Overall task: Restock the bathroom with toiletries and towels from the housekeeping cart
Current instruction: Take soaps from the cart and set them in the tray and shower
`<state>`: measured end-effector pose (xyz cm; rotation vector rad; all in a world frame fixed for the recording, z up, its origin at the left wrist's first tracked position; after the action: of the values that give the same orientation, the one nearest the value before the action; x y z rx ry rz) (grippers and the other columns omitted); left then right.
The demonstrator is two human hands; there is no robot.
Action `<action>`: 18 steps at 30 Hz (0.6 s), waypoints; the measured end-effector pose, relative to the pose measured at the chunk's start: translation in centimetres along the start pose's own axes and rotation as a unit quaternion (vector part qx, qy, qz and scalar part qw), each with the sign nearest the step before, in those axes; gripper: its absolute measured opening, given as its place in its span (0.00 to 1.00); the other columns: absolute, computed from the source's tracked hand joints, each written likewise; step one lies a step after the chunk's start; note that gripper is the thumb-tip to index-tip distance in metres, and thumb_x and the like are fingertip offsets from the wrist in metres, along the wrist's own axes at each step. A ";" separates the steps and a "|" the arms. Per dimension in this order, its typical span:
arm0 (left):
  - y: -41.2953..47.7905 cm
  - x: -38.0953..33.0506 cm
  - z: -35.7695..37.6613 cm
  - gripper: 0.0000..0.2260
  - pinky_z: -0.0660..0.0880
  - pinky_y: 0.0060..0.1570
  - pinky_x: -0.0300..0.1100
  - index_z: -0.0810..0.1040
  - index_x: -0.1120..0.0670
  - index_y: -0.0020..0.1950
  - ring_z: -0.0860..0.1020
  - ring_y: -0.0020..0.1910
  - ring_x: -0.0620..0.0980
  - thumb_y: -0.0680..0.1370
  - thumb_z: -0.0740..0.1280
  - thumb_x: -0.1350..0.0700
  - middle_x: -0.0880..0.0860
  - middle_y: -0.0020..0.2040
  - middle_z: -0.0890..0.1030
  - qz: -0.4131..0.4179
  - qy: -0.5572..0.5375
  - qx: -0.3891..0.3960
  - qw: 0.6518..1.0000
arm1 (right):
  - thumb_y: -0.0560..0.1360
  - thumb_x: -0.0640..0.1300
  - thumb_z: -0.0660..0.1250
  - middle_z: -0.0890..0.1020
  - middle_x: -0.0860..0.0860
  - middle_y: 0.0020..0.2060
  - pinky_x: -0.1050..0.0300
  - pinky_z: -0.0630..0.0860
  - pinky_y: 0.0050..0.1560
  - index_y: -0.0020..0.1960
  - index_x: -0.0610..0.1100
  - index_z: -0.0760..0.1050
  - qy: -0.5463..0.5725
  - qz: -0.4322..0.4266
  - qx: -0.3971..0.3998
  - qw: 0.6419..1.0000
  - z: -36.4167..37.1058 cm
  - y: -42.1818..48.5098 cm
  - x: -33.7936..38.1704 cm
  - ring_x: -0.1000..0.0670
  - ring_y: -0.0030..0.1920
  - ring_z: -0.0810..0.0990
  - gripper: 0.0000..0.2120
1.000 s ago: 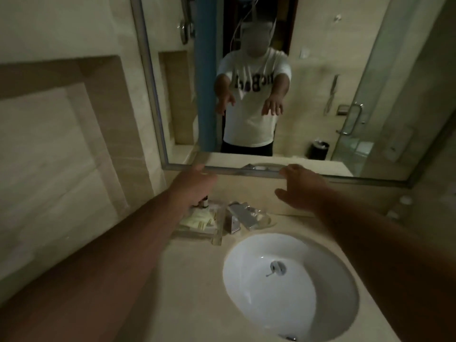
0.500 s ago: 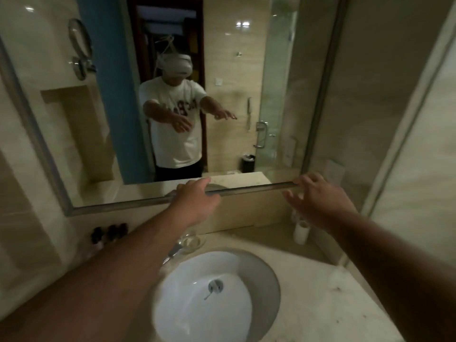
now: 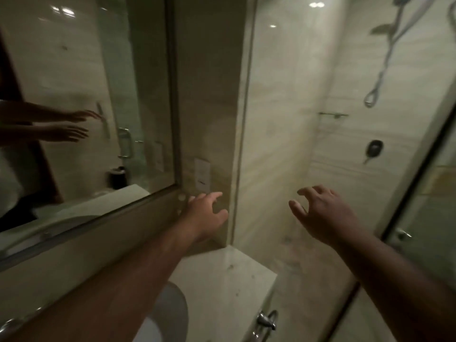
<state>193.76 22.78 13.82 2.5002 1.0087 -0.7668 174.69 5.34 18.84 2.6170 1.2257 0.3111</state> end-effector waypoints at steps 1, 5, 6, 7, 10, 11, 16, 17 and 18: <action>0.3 -1.0 1.5 0.29 0.63 0.69 0.43 0.67 0.49 0.77 0.67 0.70 0.58 0.76 0.64 0.44 0.55 0.71 0.73 0.013 -0.003 0.019 1.000 | 0.81 0.64 0.54 0.73 0.46 0.70 0.52 0.70 0.64 0.73 0.50 0.69 -0.002 0.023 0.004 1.000 0.4 -1.1 -1.6 0.43 0.68 0.72 0.27; 0.3 -5.5 7.3 0.27 0.66 0.69 0.45 0.69 0.50 0.75 0.70 0.68 0.57 0.77 0.67 0.46 0.54 0.67 0.77 0.068 -0.025 0.067 0.995 | 0.79 0.62 0.59 0.76 0.46 0.65 0.50 0.72 0.62 0.69 0.50 0.73 -0.029 0.116 -0.016 0.993 0.2 -6.5 -8.4 0.42 0.65 0.75 0.24; -0.1 -6.8 8.8 0.26 0.68 0.69 0.47 0.69 0.50 0.75 0.71 0.67 0.56 0.77 0.67 0.48 0.53 0.66 0.78 0.080 -0.038 0.078 0.993 | 0.78 0.61 0.61 0.77 0.46 0.64 0.49 0.73 0.62 0.68 0.49 0.75 -0.028 0.140 -0.024 0.990 -0.2 -8.0 -10.2 0.41 0.64 0.75 0.23; -0.5 -8.5 10.2 0.26 0.69 0.68 0.49 0.69 0.50 0.75 0.72 0.66 0.56 0.78 0.68 0.49 0.53 0.66 0.78 0.097 -0.049 0.090 0.990 | 0.78 0.61 0.62 0.77 0.45 0.63 0.48 0.73 0.62 0.67 0.49 0.75 -0.028 0.162 -0.029 0.986 -0.8 -9.6 -12.0 0.41 0.64 0.76 0.23; -2.4 -15.2 13.6 0.26 0.70 0.67 0.50 0.68 0.50 0.76 0.73 0.66 0.55 0.79 0.67 0.48 0.53 0.65 0.78 0.166 -0.054 0.122 0.977 | 0.78 0.62 0.59 0.77 0.46 0.64 0.47 0.73 0.62 0.69 0.50 0.73 -0.061 0.216 -0.017 0.974 -3.7 -14.1 -17.2 0.41 0.64 0.75 0.25; -3.2 -18.0 14.4 0.25 0.70 0.67 0.49 0.68 0.50 0.76 0.73 0.66 0.55 0.79 0.67 0.48 0.53 0.65 0.78 0.193 -0.055 0.128 0.971 | 0.78 0.62 0.58 0.76 0.46 0.65 0.47 0.73 0.63 0.69 0.50 0.72 -0.070 0.232 -0.021 0.970 -5.1 -15.5 -19.0 0.41 0.64 0.74 0.25; -8.1 -32.0 17.5 0.23 0.70 0.63 0.41 0.73 0.53 0.73 0.77 0.63 0.55 0.78 0.70 0.51 0.55 0.63 0.81 0.308 -0.081 0.125 0.940 | 0.79 0.61 0.60 0.72 0.45 0.70 0.47 0.70 0.64 0.71 0.50 0.70 -0.104 0.315 -0.064 0.941 -12.7 -23.2 -28.0 0.41 0.67 0.71 0.25; -9.2 -34.2 18.4 0.23 0.71 0.63 0.42 0.74 0.53 0.72 0.78 0.62 0.54 0.77 0.70 0.51 0.55 0.62 0.82 0.319 -0.088 0.127 0.935 | 0.79 0.60 0.60 0.71 0.46 0.70 0.47 0.69 0.64 0.72 0.50 0.69 -0.105 0.327 -0.065 0.937 -13.8 -24.9 -29.6 0.41 0.68 0.70 0.25; -10.5 -36.3 19.6 0.24 0.71 0.64 0.43 0.74 0.53 0.72 0.78 0.62 0.54 0.77 0.70 0.50 0.55 0.61 0.82 0.327 -0.090 0.137 0.931 | 0.79 0.60 0.61 0.71 0.46 0.70 0.47 0.69 0.65 0.72 0.50 0.68 -0.105 0.338 -0.061 0.933 -14.7 -26.7 -31.2 0.42 0.68 0.70 0.25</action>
<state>157.47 1.13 18.65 2.6712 -0.0268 -0.9269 131.59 -0.42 21.99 2.7823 0.1997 0.1997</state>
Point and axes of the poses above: each hand's wrist, its own y-axis towards the middle knuckle, its own z-axis out of the palm, x = y × z, the point moved 10 cm from there along y, towards the middle knuckle
